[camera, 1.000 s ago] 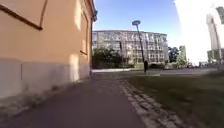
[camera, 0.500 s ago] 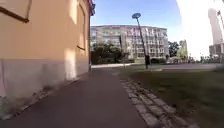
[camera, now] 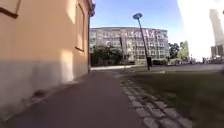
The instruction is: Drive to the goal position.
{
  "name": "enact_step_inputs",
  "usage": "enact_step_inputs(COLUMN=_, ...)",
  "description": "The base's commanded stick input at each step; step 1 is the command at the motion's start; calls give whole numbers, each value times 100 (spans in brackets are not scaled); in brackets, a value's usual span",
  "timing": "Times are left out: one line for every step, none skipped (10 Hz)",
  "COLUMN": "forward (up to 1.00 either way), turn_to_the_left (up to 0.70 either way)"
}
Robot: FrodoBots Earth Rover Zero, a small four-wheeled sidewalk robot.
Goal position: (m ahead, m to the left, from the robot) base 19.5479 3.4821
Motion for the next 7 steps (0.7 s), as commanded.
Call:
enact_step_inputs(forward=70, turn_to_the_left=5)
enact_step_inputs(forward=70, turn_to_the_left=1)
enact_step_inputs(forward=70, turn_to_the_left=1)
enact_step_inputs(forward=70, turn_to_the_left=3)
enact_step_inputs(forward=70, turn_to_the_left=0)
enact_step_inputs(forward=70, turn_to_the_left=0)
enact_step_inputs(forward=70, turn_to_the_left=0)
